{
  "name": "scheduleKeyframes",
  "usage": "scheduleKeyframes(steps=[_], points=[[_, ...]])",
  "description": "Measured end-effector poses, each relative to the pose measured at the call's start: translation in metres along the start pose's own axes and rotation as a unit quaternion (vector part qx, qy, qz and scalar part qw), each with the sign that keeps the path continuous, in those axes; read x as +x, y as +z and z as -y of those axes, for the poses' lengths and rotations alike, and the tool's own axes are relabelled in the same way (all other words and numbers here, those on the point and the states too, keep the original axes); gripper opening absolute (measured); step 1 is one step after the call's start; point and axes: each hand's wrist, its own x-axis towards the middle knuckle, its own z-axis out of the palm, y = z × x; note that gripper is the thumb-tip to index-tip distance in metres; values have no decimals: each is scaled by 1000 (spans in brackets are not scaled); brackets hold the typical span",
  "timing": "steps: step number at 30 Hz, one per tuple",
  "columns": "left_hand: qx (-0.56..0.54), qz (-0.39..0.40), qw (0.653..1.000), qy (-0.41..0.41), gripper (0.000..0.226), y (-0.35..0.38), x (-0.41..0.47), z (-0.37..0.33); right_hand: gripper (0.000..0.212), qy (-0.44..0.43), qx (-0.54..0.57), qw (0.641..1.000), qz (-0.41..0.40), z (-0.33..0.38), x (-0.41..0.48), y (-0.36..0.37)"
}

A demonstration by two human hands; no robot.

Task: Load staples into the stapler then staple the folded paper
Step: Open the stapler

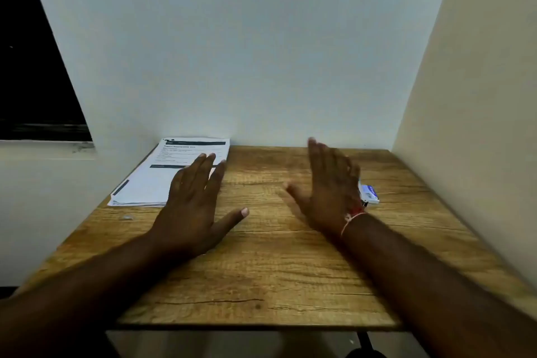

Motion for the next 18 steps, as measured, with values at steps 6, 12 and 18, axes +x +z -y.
scheduleKeyframes(steps=[6, 12, 18], points=[[-51, -8, 999, 4, 90, -5, 40, -9, 80, 244, -84, 959, 120, -80, 22, -15], [-92, -41, 995, 2, 72, 6, 77, -12, 51, 217, -73, 966, 124, -85, 31, -10], [-106, -24, 994, 27, 72, 20, 69, -8, 49, 163, 40, 982, 88, -73, 31, -5]])
